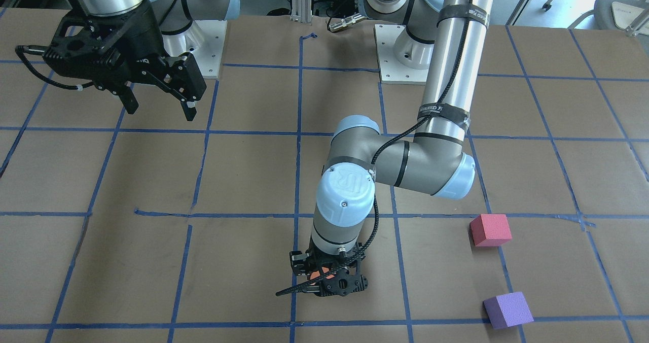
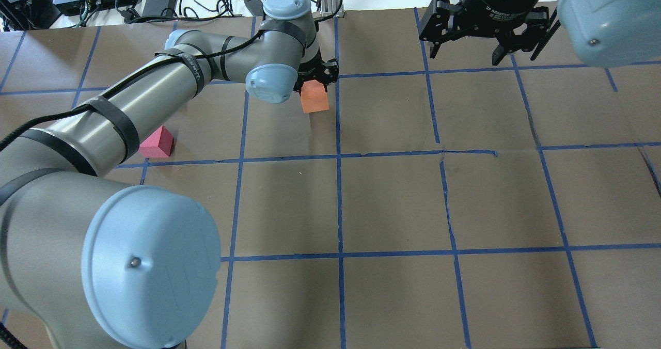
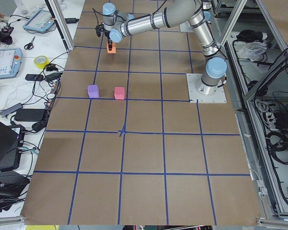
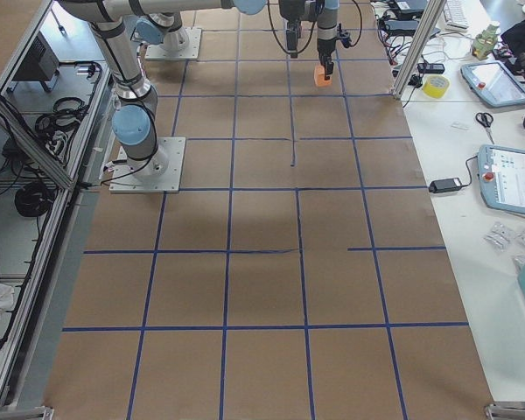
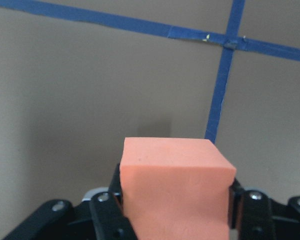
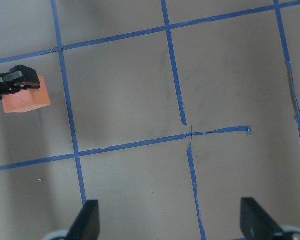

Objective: Arrange blocks in a line
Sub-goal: 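Carry the orange cube with the left gripper toward the purple cube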

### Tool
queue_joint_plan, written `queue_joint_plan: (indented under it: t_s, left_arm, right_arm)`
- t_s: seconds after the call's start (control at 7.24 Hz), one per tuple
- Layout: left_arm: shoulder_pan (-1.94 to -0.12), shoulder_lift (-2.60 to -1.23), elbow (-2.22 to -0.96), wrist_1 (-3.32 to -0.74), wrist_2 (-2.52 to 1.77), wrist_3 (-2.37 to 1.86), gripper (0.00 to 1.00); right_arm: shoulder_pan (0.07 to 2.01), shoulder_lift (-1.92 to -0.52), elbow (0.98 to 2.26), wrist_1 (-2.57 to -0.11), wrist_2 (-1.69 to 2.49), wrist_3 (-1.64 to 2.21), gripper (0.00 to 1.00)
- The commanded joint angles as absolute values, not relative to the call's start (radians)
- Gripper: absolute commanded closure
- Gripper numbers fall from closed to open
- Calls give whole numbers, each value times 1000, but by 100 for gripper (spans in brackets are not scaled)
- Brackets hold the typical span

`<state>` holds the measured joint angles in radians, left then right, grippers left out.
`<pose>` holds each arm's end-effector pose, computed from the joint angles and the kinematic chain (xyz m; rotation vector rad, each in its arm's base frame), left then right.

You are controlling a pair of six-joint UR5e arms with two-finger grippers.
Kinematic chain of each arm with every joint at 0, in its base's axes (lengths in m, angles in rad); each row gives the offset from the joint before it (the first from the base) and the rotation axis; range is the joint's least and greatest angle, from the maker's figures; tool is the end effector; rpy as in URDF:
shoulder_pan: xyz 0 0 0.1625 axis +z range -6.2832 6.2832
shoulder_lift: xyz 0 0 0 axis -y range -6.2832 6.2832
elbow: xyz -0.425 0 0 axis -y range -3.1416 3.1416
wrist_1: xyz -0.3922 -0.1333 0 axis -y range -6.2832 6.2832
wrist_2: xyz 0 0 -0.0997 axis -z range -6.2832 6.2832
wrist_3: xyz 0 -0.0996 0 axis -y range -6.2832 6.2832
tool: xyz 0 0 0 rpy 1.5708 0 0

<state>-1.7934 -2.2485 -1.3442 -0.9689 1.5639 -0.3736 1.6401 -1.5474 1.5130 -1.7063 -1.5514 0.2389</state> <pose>-0.2925 -0.6853 0.2391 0.2317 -3.0742 0.2195 0.1707 -0.5064 0.5196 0.2588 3.0750 -0.2551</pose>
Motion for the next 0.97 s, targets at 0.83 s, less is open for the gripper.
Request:
queue_joint_plan:
  t_s: [0.83]
  left_arm:
    - [-1341, -2158, -1391, -1095, 1652, 102, 98]
  right_arm:
    - [1643, -1496, 1483, -1710, -1546, 241, 0]
